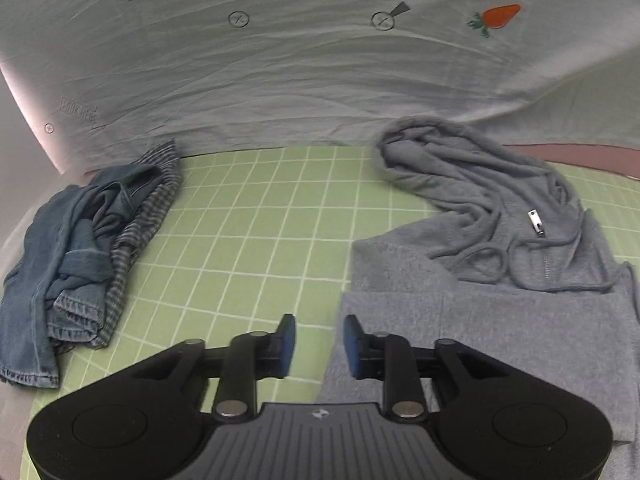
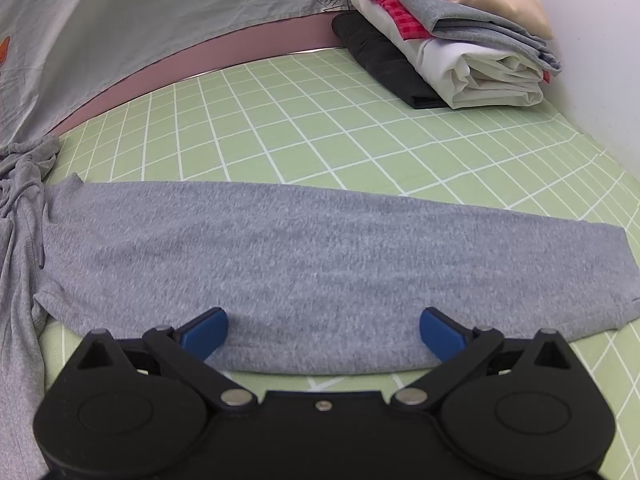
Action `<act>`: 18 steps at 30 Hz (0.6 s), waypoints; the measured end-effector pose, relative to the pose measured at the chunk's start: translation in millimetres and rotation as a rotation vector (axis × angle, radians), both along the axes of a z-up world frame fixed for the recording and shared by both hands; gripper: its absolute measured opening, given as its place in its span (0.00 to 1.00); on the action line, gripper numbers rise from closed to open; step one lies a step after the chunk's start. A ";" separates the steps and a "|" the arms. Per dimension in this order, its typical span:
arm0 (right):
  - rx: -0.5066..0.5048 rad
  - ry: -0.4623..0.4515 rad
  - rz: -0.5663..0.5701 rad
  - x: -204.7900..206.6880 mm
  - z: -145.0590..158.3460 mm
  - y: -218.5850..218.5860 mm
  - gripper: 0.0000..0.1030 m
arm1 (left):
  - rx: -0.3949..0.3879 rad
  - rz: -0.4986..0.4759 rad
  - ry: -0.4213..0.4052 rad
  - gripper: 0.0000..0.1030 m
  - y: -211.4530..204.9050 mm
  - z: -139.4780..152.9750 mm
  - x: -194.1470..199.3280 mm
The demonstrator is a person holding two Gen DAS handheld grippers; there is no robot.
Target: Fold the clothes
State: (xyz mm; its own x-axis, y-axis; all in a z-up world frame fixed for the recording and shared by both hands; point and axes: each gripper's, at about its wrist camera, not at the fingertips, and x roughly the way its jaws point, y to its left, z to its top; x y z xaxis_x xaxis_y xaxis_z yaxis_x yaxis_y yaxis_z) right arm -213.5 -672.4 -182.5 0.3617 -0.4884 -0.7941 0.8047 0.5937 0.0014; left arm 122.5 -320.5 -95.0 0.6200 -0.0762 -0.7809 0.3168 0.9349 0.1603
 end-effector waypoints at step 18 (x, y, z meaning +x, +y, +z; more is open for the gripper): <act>-0.011 -0.057 -0.045 -18.0 6.9 -14.7 1.00 | -0.030 -0.056 0.190 1.00 -49.0 -63.7 -51.3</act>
State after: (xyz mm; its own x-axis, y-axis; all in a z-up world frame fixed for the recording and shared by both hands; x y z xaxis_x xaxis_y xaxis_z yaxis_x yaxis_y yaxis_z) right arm -231.6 -687.2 -175.6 0.3840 -0.5133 -0.7675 0.8292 0.5574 0.0420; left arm 71.2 -369.5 -158.7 0.4562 -0.1312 -0.8801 0.3902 0.9184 0.0653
